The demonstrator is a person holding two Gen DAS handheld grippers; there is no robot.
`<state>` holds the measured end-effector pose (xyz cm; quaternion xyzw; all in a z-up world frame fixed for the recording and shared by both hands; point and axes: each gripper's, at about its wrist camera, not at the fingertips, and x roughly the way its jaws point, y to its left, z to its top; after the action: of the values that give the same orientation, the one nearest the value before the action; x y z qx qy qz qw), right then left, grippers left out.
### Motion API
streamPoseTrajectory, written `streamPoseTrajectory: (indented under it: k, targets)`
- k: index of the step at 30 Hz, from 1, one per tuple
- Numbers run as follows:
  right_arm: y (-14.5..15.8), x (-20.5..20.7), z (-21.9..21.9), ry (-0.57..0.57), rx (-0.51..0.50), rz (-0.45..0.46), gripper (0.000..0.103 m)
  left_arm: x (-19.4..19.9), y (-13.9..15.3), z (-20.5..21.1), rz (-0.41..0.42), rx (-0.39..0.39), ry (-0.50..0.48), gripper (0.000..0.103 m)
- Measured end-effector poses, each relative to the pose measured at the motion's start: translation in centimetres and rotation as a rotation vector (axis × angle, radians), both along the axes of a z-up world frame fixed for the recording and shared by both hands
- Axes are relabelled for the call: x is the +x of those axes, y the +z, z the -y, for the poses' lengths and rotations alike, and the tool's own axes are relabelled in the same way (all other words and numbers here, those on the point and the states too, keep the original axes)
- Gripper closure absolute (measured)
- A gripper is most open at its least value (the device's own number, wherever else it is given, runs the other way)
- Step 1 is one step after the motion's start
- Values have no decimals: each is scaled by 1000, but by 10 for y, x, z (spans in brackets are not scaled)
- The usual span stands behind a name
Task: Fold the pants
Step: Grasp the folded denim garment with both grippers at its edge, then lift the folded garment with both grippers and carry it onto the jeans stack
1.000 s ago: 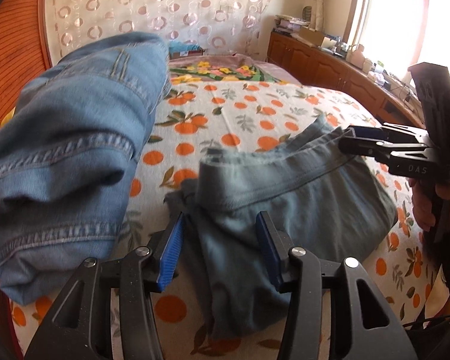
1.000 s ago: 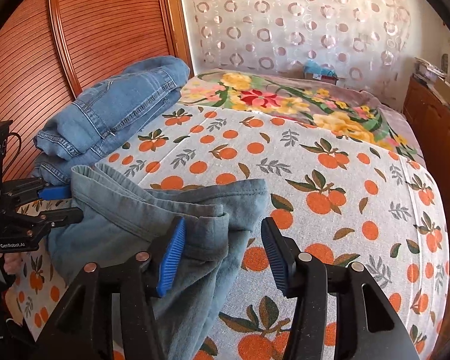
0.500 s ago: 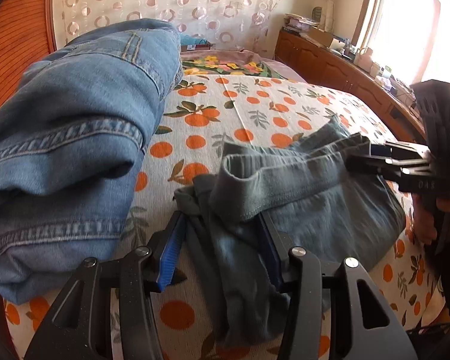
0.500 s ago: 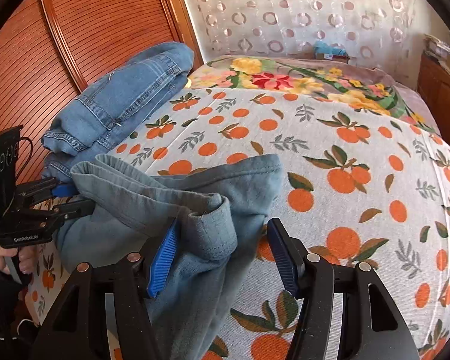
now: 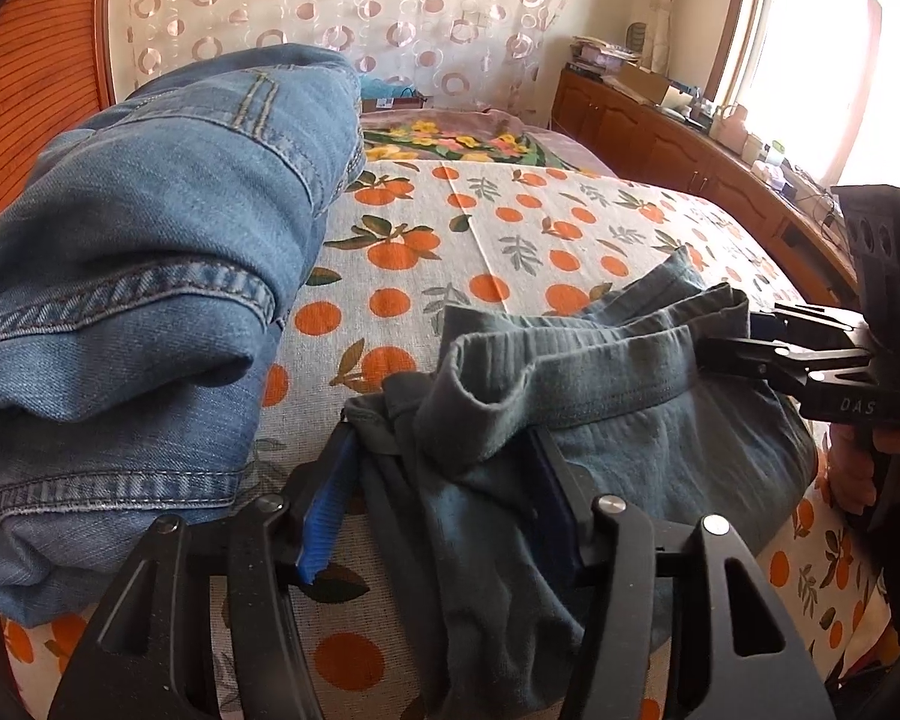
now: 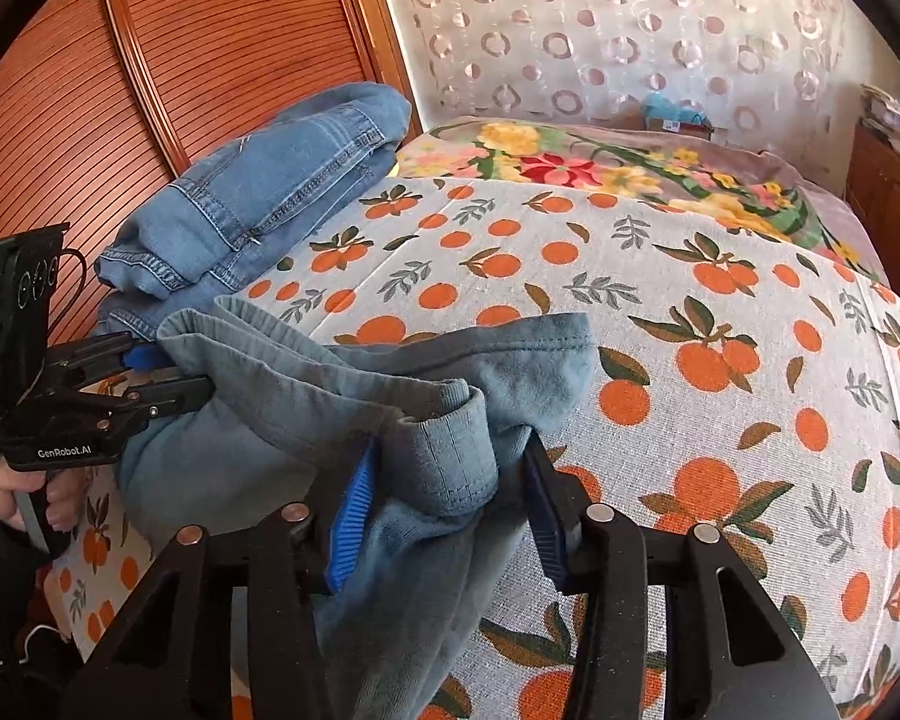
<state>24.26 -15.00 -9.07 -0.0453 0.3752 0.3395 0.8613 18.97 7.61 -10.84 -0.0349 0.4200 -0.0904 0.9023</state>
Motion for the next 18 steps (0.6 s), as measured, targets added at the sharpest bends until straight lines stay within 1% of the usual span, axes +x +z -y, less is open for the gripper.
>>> streamPoseTrajectory:
  k: [2, 5, 6, 7, 9, 11, 13, 16, 18]
  targets:
    - [0, 0, 0, 1, 6, -4, 58, 0, 0, 0, 0, -1, 3, 46]
    - [0, 1, 1, 0, 8, -5, 59, 1, 1, -4, -10, -33, 7, 47]
    - [0, 1, 1, 1, 7, -4, 59, 1, 1, -5, -13, -55, 4, 51]
    - [0, 1, 1, 1, 8, -5, 59, 1, 1, -6, -15, -76, -1, 57]
    - [0, 1, 1, 1, 11, -7, 59, 0, 0, -5, -12, -78, -8, 63]
    - [0, 0, 2, 0, 15, -9, 59, -1, 0, -3, -6, -72, -17, 74]
    - [0, -1, 3, 13, 27, -15, 71, -2, 1, -1, 2, -92, -36, 84]
    - [5, -4, 3, 25, 31, 2, 79, -5, 7, -1, 22, -112, -36, 88]
    - [13, -5, 3, 30, 38, 17, 81, -7, 15, -3, 45, -135, -35, 89]
